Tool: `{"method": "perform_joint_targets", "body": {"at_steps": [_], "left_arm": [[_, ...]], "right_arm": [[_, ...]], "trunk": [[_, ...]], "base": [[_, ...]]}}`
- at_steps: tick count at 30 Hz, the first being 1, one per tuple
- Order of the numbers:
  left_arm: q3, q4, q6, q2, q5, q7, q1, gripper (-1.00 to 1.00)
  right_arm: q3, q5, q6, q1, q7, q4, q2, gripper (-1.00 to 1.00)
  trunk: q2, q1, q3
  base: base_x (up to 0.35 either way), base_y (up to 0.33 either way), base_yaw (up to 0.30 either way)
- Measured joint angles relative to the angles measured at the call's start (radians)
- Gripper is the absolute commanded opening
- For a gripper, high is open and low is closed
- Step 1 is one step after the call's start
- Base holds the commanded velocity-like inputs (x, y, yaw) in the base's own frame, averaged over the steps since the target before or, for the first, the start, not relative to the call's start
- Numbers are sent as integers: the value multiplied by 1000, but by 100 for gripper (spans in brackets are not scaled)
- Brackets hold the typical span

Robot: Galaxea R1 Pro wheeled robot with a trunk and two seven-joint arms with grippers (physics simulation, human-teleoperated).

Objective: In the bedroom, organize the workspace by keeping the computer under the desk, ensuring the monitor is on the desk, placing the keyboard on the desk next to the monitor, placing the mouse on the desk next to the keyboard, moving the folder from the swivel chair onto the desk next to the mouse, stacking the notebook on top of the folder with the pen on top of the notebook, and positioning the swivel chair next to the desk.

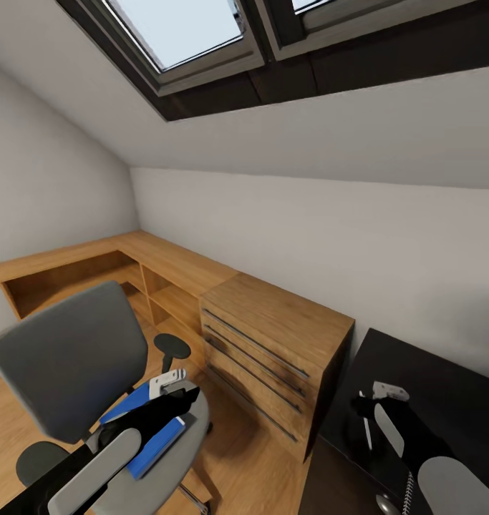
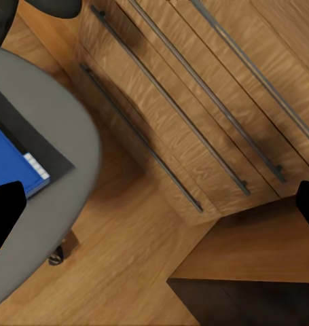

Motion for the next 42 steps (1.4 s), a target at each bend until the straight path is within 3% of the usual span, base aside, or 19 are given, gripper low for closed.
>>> {"method": "perform_joint_targets", "body": {"at_steps": [4, 11, 17, 21, 26, 42], "left_arm": [[1, 0, 0, 1, -1, 0, 0, 100], [0, 1, 0, 1, -3, -1, 0, 100], [0, 2, 0, 2, -4, -1, 0, 100], [0, 1, 0, 2, -3, -1, 0, 100], [0, 3, 0, 2, -3, 0, 0, 100], [0, 6, 0, 2, 0, 0, 0, 100]], "right_arm": [[-2, 0, -1, 0, 0, -14, 0, 100], [-10, -7, 23, 1, -5, -161, 0, 100], [-11, -71, 118, 11, -5, -325, 0, 100], [-11, -119, 205, 82, -7, -505, 1, 100], [-9, -144, 268, 179, -9, -706, 3, 100], [-7, -145, 276, 195, -10, -736, 3, 100]], "trunk": [[0, 0, 0], [0, 0, 0], [0, 0, 0], [0, 0, 0], [0, 0, 0], [0, 0, 2]], "base": [[0, 0, 0], [0, 0, 0], [0, 0, 0], [0, 0, 0], [0, 0, 0], [0, 0, 46]]}}
